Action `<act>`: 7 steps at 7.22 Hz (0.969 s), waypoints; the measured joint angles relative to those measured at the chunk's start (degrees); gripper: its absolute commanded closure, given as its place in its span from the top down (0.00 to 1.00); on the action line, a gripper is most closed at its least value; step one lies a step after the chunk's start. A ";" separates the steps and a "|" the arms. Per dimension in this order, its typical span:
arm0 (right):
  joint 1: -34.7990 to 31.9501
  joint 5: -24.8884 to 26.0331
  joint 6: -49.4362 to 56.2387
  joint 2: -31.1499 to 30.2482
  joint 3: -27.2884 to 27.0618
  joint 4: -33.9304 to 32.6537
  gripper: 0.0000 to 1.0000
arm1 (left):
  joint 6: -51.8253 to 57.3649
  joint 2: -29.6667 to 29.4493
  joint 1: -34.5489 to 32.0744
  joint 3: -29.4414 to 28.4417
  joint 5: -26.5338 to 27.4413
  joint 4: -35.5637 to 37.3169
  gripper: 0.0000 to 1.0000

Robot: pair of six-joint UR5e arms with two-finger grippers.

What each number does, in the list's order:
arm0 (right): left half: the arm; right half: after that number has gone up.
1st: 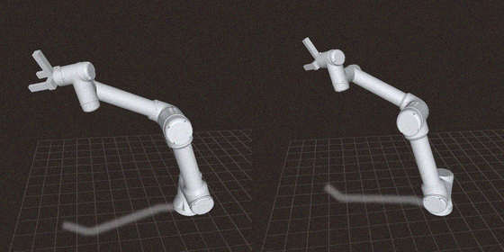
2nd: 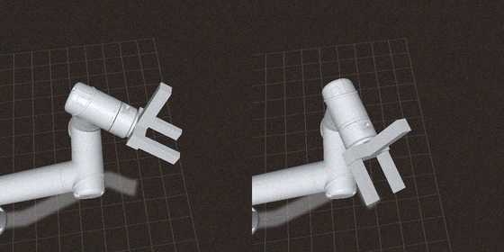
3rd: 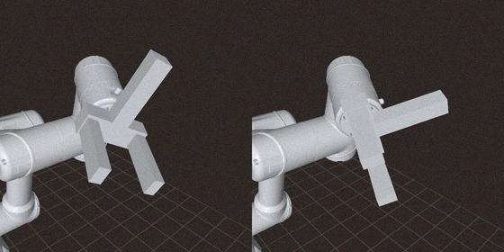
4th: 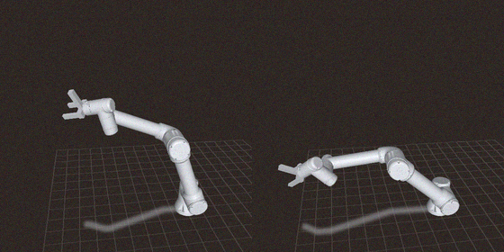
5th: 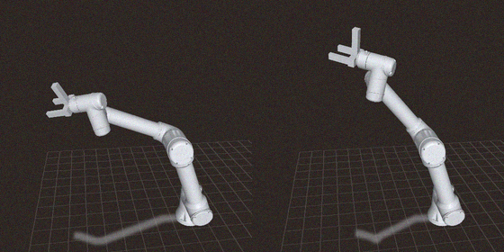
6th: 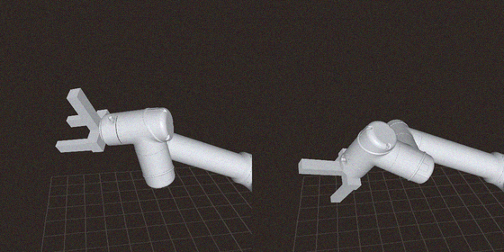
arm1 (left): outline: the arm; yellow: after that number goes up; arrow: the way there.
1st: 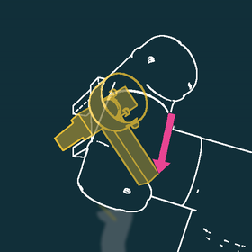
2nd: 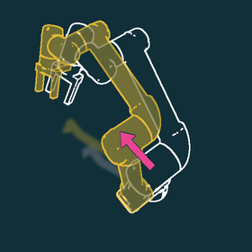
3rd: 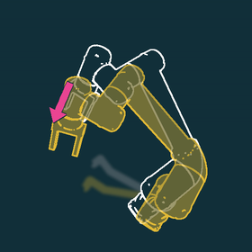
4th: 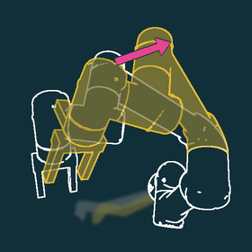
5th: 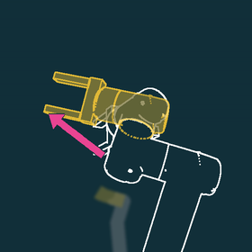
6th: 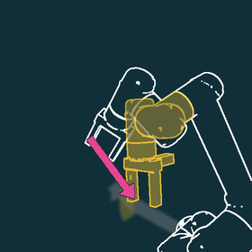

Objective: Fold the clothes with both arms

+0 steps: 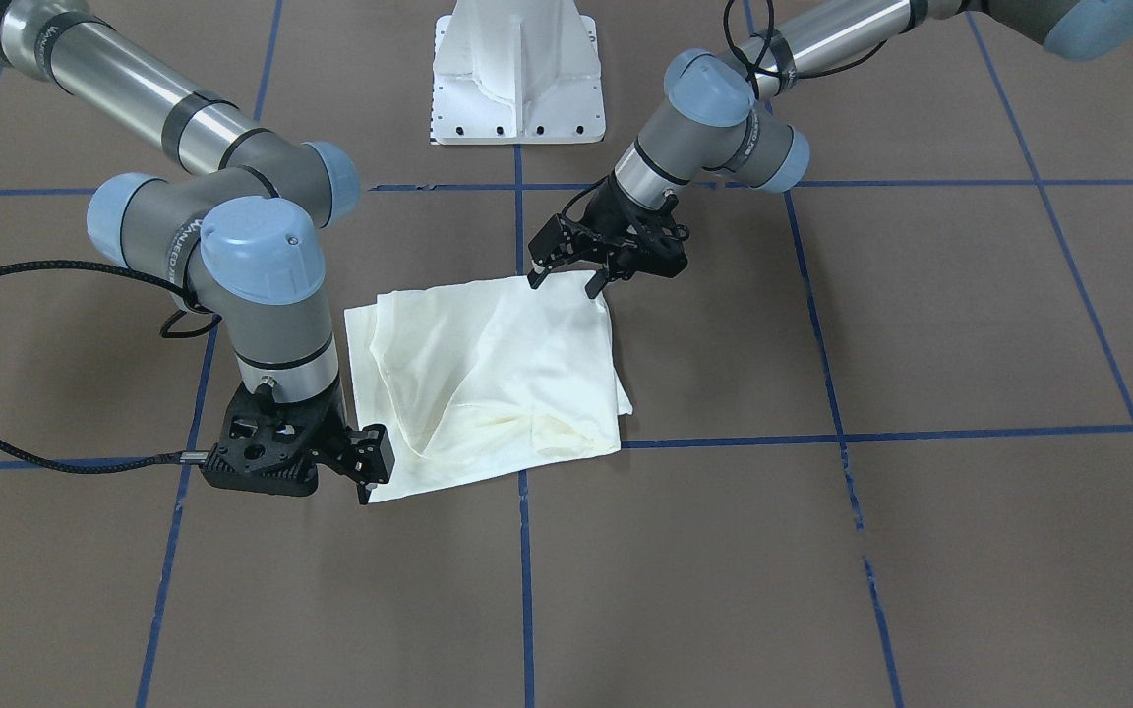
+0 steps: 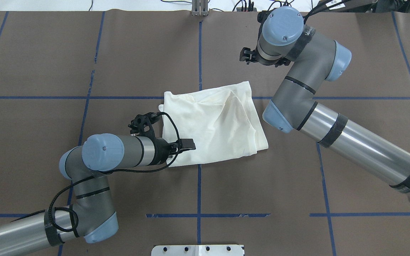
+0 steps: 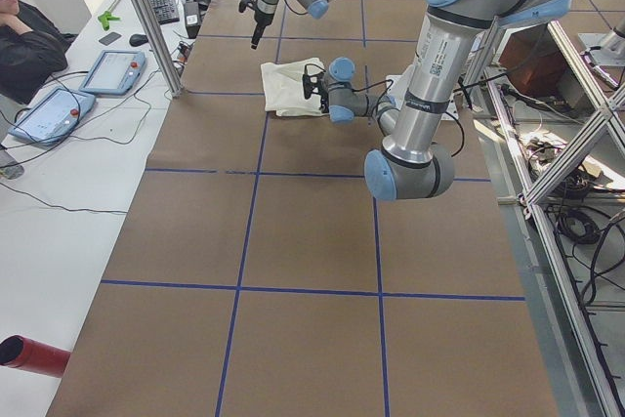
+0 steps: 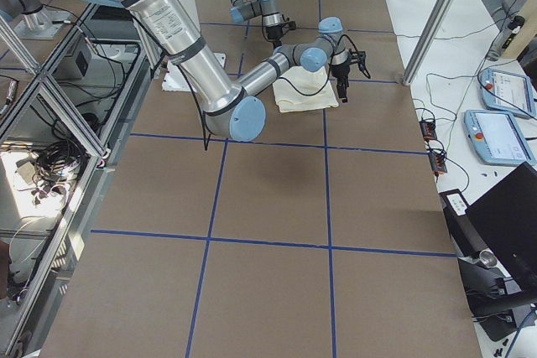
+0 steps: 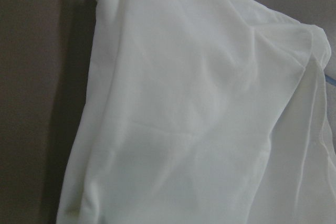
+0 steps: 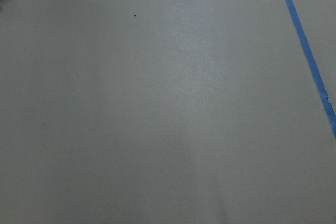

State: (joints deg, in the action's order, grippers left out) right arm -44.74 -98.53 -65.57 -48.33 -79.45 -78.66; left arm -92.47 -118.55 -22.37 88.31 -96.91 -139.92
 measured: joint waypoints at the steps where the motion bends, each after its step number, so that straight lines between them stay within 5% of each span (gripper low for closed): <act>1: 0.00 0.00 0.01 0.04 0.00 0.00 1.00 | 0.03 0.02 0.19 -0.20 -0.01 -0.06 1.00; 7: -0.90 -3.23 0.23 0.11 -0.17 1.56 1.00 | 4.10 -0.31 -4.04 5.82 -2.92 5.67 1.00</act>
State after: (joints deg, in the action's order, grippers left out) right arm -45.64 -101.76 -65.35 -48.22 -79.63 -77.11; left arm -88.37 -118.86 -26.41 94.13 -99.83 -134.25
